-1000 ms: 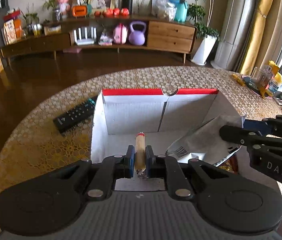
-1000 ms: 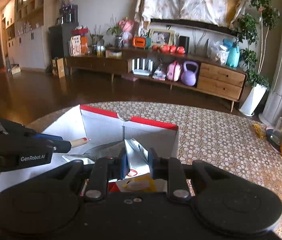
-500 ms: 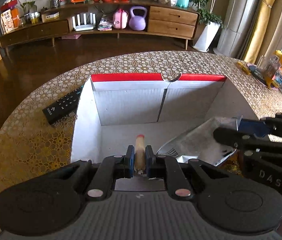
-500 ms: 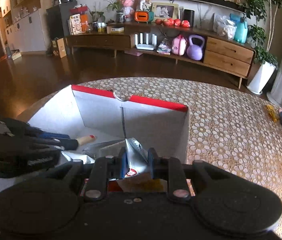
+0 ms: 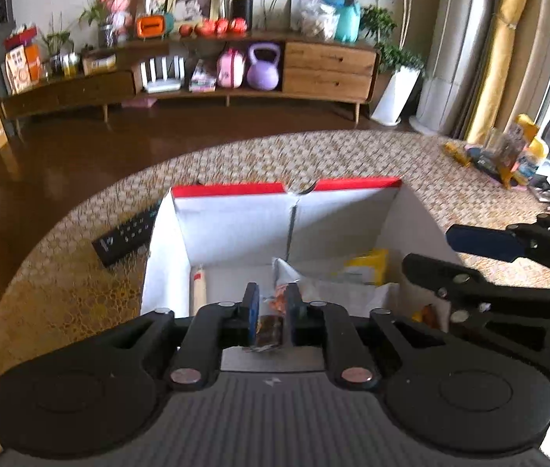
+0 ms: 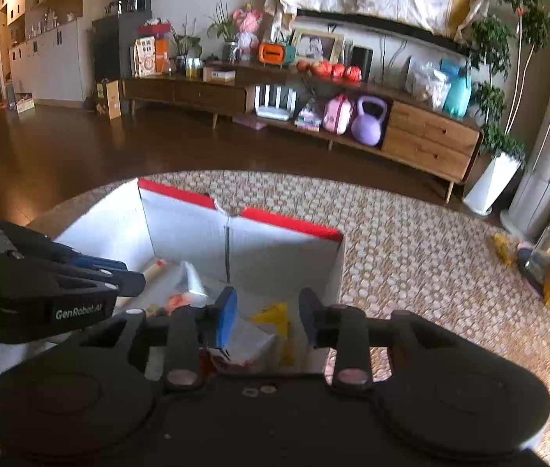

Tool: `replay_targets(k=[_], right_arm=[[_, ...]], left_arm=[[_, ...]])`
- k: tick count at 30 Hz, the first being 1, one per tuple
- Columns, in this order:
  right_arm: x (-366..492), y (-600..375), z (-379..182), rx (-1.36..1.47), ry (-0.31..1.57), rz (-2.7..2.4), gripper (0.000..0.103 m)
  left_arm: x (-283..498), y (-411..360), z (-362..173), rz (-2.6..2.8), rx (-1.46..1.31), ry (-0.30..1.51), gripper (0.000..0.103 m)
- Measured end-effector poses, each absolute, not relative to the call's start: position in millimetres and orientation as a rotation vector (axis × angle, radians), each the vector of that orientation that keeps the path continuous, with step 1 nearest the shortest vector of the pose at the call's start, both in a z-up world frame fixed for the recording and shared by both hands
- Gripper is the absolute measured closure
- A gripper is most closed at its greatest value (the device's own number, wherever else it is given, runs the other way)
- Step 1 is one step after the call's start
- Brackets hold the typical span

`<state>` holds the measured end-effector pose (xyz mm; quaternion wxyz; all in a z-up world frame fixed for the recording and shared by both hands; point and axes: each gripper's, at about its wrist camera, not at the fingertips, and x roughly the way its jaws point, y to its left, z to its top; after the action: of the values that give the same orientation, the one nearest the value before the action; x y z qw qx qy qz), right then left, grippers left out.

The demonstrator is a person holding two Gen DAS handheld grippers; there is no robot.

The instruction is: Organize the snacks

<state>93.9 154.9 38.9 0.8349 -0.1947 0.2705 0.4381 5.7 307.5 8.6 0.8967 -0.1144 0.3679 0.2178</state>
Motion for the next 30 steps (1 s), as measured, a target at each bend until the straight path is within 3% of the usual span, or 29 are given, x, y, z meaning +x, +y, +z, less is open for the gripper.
replay_targets(k=[4, 5, 9, 15, 21, 25, 30], right_arm=[[87, 145, 47, -0.404, 0.536, 0.929, 0.064], [85, 141, 48, -0.399, 0.526, 0.93, 0.064], [74, 124, 52, -0.386, 0.487, 0.921, 0.063], [68, 99, 55, -0.334, 0.485, 0.915, 0.058], [62, 75, 55, -0.272, 0.477, 0.899, 0.029], [61, 57, 57, -0.224, 0.474, 0.893, 0.014], [55, 31, 58, -0.173, 0.46, 0.889, 0.003]], left_arm=[[-8, 291, 19, 0.486, -0.218, 0.699, 0.043], [-12, 287, 22, 0.497, -0.216, 0.684, 0.04], [-24, 272, 27, 0.523, -0.23, 0.658, 0.04], [-42, 253, 27, 0.583, -0.246, 0.636, 0.021], [-60, 236, 25, 0.615, -0.278, 0.636, 0.016], [-74, 223, 29, 0.638, -0.292, 0.608, 0.0], [-91, 201, 31, 0.663, -0.298, 0.58, 0.0]])
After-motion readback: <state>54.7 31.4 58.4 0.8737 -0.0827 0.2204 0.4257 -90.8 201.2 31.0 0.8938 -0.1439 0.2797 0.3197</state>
